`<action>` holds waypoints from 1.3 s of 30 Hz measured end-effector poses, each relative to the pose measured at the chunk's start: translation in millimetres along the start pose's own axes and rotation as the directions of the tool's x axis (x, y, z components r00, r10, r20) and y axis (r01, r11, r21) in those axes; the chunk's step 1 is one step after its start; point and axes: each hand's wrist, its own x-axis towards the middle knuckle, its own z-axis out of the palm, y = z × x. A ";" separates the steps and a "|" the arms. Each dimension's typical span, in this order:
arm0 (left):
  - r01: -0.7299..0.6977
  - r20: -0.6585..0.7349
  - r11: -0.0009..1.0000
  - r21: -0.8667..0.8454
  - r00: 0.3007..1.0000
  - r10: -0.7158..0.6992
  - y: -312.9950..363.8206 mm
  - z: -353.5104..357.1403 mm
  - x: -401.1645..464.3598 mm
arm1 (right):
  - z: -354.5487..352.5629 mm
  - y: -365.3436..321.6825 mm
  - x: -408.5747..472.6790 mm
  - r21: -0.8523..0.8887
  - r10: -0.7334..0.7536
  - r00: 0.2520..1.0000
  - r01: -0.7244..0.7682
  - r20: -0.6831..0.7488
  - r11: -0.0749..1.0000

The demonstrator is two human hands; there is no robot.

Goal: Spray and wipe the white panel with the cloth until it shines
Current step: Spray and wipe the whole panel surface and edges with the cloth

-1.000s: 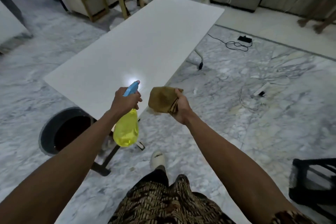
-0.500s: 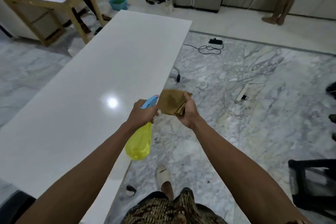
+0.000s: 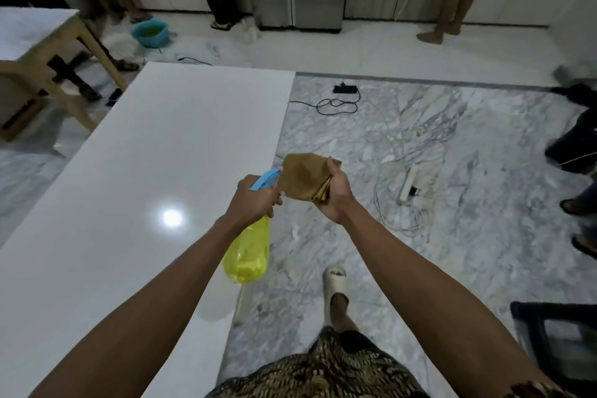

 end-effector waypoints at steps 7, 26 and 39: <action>0.086 -0.078 0.993 -0.079 0.993 -0.092 57.8 19.4 122.5 | 16.7 -103.9 114.1 -0.039 0.022 0.999 -0.020 0.039 0.999; 0.120 -0.080 0.982 -0.146 0.988 -0.133 99.2 -2.0 379.8 | 49.9 -178.6 361.3 -0.308 0.113 0.987 -0.143 -0.113 0.941; 0.162 -0.145 0.974 -0.159 0.972 -0.185 92.2 3.3 525.5 | 77.6 -230.3 574.7 -0.604 -0.405 0.891 0.211 -0.204 0.769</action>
